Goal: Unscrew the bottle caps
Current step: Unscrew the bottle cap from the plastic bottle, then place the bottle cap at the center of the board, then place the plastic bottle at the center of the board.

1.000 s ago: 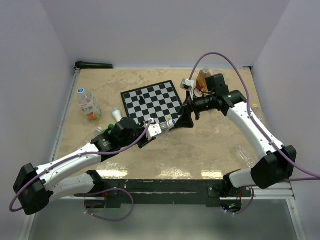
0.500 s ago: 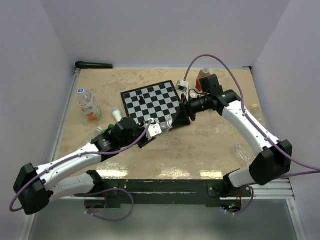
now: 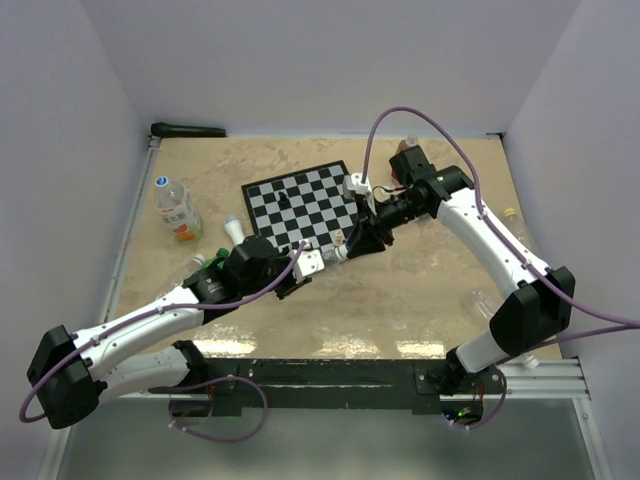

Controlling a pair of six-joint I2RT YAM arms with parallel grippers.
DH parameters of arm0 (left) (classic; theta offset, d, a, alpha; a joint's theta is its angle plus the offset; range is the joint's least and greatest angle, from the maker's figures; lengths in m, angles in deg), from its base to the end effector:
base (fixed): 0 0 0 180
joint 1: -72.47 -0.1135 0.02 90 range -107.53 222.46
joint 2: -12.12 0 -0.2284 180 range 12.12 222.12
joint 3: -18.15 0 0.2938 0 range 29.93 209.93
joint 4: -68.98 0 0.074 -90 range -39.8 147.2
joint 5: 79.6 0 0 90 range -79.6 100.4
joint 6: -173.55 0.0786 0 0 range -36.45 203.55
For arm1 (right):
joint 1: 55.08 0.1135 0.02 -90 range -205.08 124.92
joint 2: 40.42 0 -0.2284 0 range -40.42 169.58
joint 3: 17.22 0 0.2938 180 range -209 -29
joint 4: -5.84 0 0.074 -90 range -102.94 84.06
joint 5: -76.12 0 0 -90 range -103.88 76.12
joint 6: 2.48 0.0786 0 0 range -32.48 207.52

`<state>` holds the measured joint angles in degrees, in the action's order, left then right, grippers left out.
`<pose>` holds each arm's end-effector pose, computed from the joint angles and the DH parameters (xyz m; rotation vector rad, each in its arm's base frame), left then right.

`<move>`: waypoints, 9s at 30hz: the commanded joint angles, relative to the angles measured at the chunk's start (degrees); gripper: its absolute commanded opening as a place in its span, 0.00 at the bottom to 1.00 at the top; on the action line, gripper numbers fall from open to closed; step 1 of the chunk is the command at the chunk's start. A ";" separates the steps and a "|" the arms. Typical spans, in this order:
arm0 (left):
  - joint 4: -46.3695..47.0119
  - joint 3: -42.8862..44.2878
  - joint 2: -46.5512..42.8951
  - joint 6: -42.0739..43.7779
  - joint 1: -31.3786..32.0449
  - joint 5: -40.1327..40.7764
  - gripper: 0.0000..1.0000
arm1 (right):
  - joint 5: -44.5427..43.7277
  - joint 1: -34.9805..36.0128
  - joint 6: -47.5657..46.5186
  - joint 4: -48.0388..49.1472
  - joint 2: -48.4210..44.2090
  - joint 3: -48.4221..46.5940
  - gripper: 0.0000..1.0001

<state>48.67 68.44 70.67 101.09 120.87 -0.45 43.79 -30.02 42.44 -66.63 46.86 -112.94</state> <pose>0.2043 -0.2524 0.1938 1.2415 1.6963 -0.5239 0.2895 0.2087 0.2804 -1.5564 1.7101 1.1518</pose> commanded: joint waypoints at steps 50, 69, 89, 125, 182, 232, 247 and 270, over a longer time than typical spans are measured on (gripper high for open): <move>2.47 0.26 -0.80 -0.75 -0.15 -1.37 0.00 | -3.18 -8.10 8.76 7.33 -20.58 8.09 0.93; 2.56 0.17 -0.45 -0.75 -0.24 -1.10 0.00 | -1.33 -5.91 26.09 15.86 -12.23 9.59 0.91; 2.56 0.17 -0.36 -0.84 -0.24 -1.10 0.00 | 2.88 -1.77 28.21 16.92 -4.58 6.16 0.63; 2.56 0.26 -1.94 -0.67 -0.15 -0.49 0.00 | -34.62 -12.76 14.13 35.08 0.07 7.91 0.00; 7.65 -0.09 -3.26 -4.27 -0.41 -8.13 0.00 | 9.66 -9.16 -21.09 3.31 -14.86 8.09 0.98; 20.84 -1.68 -4.49 -11.83 -2.87 -20.17 0.24 | 7.55 7.46 1.05 16.74 -12.58 8.36 0.23; 13.11 -2.29 -15.03 -6.47 -2.88 -3.06 1.00 | 1.84 -9.57 7.46 17.98 -19.70 5.55 0.13; 8.71 -1.06 -13.81 -5.68 -2.96 6.55 1.00 | -30.51 -34.99 7.45 19.19 -3.01 -10.01 0.17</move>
<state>55.99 65.90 57.75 95.08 118.22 5.36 21.85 -64.99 45.56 -57.23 40.92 -122.56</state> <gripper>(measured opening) 0.997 0.495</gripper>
